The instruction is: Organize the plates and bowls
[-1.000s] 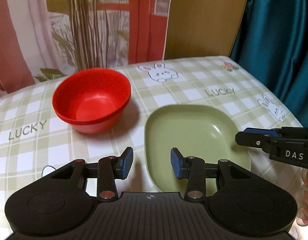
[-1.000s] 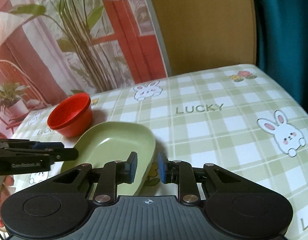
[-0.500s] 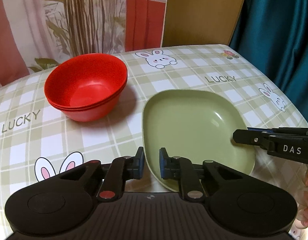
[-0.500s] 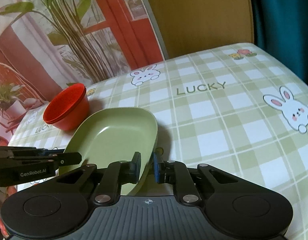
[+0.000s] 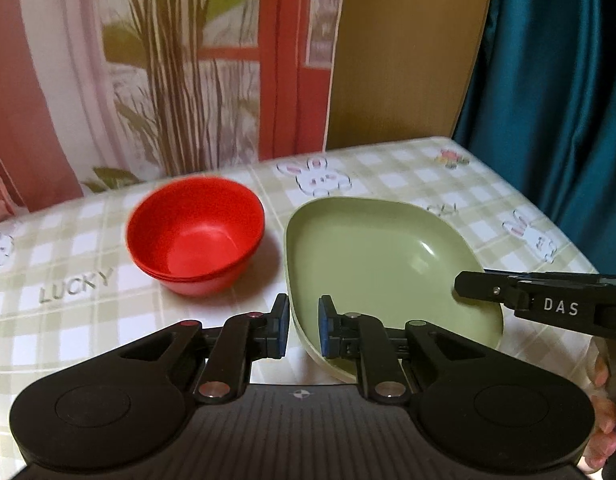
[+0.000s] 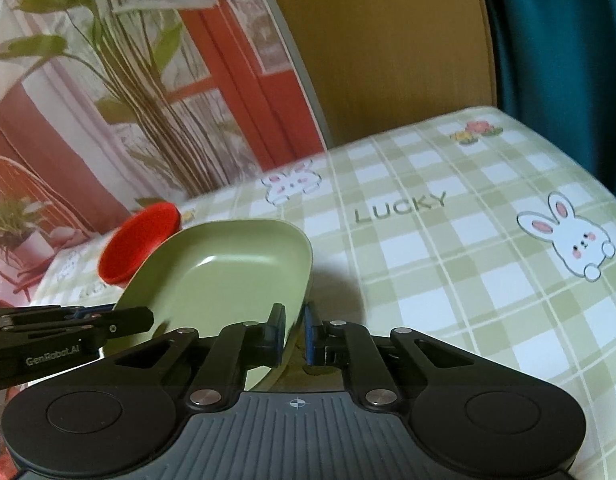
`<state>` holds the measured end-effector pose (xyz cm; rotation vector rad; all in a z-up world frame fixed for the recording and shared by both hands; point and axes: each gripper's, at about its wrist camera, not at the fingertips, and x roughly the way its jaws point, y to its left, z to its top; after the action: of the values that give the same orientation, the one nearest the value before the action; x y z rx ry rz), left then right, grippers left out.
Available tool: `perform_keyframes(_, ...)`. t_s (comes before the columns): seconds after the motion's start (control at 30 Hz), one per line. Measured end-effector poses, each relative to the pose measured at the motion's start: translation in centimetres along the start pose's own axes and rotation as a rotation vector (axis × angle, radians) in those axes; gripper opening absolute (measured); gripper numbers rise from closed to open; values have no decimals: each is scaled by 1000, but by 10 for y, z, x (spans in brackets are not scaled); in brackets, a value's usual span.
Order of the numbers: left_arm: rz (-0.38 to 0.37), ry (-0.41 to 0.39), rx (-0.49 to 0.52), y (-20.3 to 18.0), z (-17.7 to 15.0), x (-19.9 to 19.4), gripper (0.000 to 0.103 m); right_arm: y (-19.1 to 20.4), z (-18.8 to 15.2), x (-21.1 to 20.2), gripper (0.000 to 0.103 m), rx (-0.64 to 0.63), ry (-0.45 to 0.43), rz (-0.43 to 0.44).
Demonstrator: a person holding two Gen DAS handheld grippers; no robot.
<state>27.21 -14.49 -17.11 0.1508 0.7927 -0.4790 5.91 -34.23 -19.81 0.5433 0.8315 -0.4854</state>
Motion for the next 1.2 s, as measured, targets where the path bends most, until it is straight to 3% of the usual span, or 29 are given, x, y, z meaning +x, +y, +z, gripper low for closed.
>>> perform_keyframes(0.6,54,-131,-123,36,-27,-102,17,73,-4,-43,9,-91,-66,97)
perform_keyframes(1.2,49,-118,-182,38,-61,-121,17,105,-25,-69,10,-181,-98,89)
